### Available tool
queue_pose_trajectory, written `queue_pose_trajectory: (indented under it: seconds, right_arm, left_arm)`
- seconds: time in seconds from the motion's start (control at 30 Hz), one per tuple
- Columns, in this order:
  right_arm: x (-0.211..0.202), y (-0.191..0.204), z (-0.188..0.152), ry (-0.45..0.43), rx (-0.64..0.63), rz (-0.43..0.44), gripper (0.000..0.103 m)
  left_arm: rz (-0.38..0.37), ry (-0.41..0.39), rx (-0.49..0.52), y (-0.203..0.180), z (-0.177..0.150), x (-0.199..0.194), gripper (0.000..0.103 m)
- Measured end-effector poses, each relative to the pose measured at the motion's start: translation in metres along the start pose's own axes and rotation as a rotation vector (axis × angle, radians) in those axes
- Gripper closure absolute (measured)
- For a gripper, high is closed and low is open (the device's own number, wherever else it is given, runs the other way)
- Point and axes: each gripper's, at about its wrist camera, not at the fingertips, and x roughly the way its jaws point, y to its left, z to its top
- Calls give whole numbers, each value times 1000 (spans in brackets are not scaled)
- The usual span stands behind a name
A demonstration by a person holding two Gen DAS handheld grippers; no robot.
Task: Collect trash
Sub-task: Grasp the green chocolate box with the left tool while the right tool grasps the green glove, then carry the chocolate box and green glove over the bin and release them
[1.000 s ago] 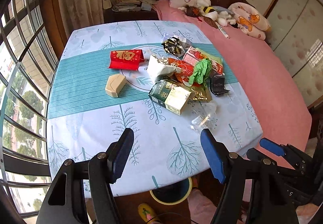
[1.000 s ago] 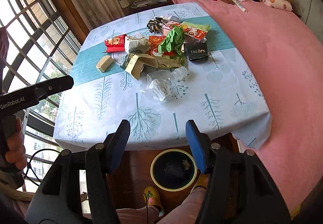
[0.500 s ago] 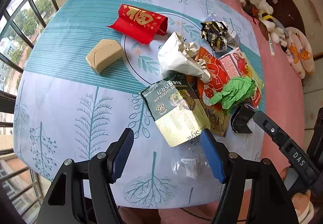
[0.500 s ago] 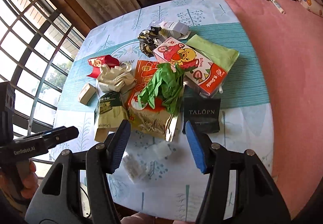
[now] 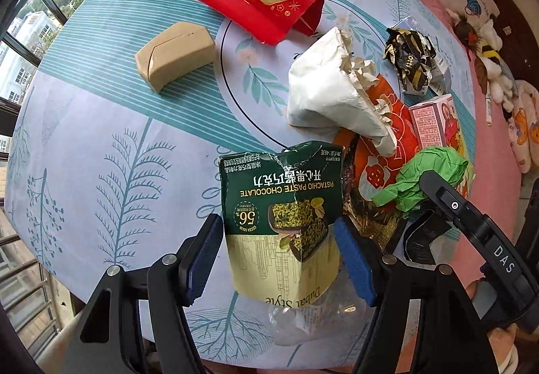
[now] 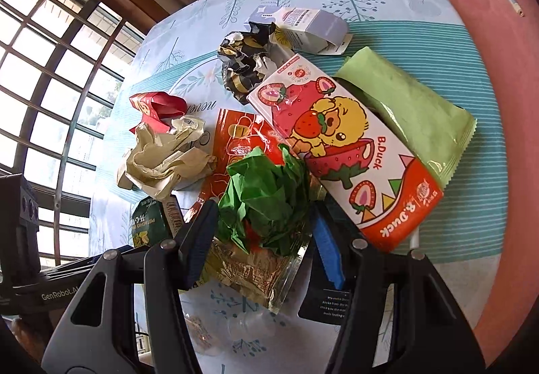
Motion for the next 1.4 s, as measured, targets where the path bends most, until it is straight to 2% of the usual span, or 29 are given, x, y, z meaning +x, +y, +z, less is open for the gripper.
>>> queue_pose_trajectory:
  seconds: [0.27,0.43,0.53,0.57,0.63,0.77,0.93,1.2,1.4]
  right_arm:
    - [7,2,-3,18,-44,9,50]
    - [8,2,-6,17,-41,16,50]
    - [10,4,-7,18,-49,18,50]
    - [12,5,-8,26,-55,17,52]
    - [20,7,-11,56,-76,-15,67]
    - [21,8,-18,36,-103,-24,72]
    - [8,7,-19,-9,-105,-10,74]
    - [-21,14,-28,-49,-115,40,74]
    - [-39,26,-53,-59,-90,74,74]
  left_arm:
    - [94,-36,53,-10,-9,-2,33]
    - [99,-13,24,-2,-10,8,32]
    - [67,-5,-1,0,-12,15,30]
    - [64,-8,-3,-1,-13,16,30]
    - [58,-11,-7,-2,-14,18,29]
    - [54,-14,-8,-1,-16,22,30]
    - [53,-54,8,1,-22,20,40]
    - [55,-121,42,16,-32,-14,43]
    - [60,-186,109,17,-44,-54,43]
